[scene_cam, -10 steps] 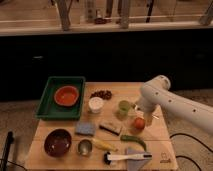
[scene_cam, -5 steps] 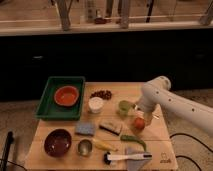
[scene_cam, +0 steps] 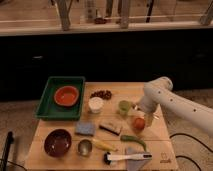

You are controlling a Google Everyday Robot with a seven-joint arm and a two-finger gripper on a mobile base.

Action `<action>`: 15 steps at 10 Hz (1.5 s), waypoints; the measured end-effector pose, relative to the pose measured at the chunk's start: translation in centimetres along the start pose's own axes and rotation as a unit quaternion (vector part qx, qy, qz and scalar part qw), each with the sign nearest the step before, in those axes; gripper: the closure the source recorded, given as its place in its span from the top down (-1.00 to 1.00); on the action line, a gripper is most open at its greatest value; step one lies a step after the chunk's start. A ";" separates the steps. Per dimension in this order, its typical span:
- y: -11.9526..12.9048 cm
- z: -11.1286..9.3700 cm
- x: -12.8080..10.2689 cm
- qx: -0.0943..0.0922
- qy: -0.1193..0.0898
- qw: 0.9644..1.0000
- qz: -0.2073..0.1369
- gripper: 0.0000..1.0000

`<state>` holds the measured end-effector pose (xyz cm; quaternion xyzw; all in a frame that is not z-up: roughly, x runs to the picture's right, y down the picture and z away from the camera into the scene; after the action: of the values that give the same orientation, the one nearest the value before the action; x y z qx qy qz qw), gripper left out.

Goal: Place apple in paper cup

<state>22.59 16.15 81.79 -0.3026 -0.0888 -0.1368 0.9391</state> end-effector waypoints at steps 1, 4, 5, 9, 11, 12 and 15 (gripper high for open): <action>0.2 0.0 -0.2 -0.002 -0.003 1.000 -0.003 0.60; 0.9 0.5 -0.4 -0.007 -0.017 1.000 -0.007 0.60; 1.1 0.7 -0.6 -0.008 -0.022 1.000 -0.009 0.60; 1.9 1.3 -1.7 -0.014 -0.035 0.999 -0.020 0.60; 2.2 1.6 -2.3 -0.017 -0.039 0.999 -0.027 0.55; 2.6 1.9 -2.5 -0.020 -0.043 0.998 -0.029 0.34; 3.0 2.7 -2.5 -0.022 -0.054 0.998 -0.032 -0.20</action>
<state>20.92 20.59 81.69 -0.3275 -0.1458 -0.1521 0.9211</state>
